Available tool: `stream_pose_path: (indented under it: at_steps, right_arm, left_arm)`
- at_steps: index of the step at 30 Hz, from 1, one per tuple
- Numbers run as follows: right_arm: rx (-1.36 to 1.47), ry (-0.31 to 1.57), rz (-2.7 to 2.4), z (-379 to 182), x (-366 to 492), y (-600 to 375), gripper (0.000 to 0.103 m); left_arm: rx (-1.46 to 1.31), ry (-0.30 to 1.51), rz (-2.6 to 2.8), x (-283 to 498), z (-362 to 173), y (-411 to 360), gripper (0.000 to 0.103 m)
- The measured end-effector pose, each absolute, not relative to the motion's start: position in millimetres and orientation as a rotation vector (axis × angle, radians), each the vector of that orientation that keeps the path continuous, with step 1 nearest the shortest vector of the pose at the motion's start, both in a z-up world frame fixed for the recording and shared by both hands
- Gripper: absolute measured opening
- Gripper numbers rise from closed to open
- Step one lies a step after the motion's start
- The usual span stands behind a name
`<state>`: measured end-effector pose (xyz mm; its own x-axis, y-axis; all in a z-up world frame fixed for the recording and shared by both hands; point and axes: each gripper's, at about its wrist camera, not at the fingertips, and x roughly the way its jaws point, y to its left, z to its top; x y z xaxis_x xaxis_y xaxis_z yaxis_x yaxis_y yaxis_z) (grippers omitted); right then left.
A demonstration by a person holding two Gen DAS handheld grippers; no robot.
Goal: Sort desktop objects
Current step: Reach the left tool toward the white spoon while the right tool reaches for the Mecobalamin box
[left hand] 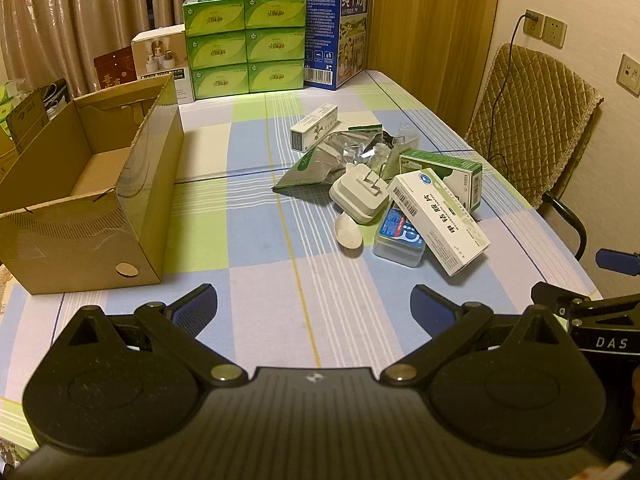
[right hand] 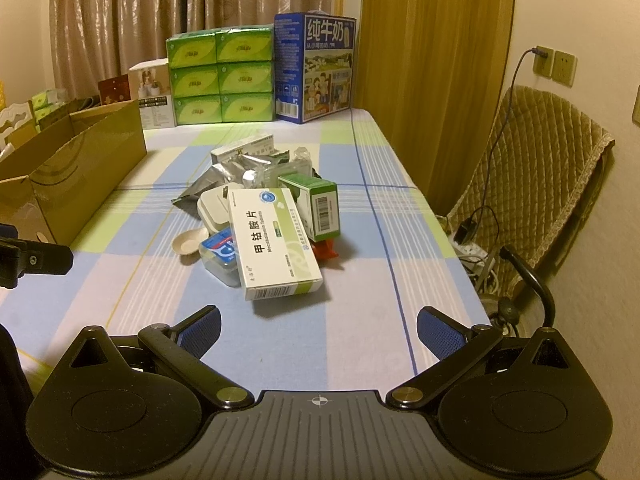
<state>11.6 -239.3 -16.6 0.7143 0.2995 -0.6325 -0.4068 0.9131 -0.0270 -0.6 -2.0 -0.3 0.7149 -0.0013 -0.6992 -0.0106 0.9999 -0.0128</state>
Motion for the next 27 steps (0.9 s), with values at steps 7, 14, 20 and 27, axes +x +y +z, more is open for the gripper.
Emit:
stream_pose_path:
  at_steps: [7,14,20,27]
  right_arm:
    - [-0.173,0.678,0.394,-17,13,-238,0.101]
    - [-0.167,0.687,0.394,-17,15,-239,0.101]
    - [-0.159,0.697,0.399,-15,16,-239,0.101]
    - [-0.142,0.71,0.404,-3,18,-238,0.101]
  left_arm:
    - [-0.023,0.778,0.006,0,-2,-1,0.101]
    - [-0.014,0.781,0.003,1,-2,-1,0.101]
    - [-0.021,0.787,0.001,2,-1,0,0.101]
    - [-0.042,0.775,-0.02,1,6,0,0.102]
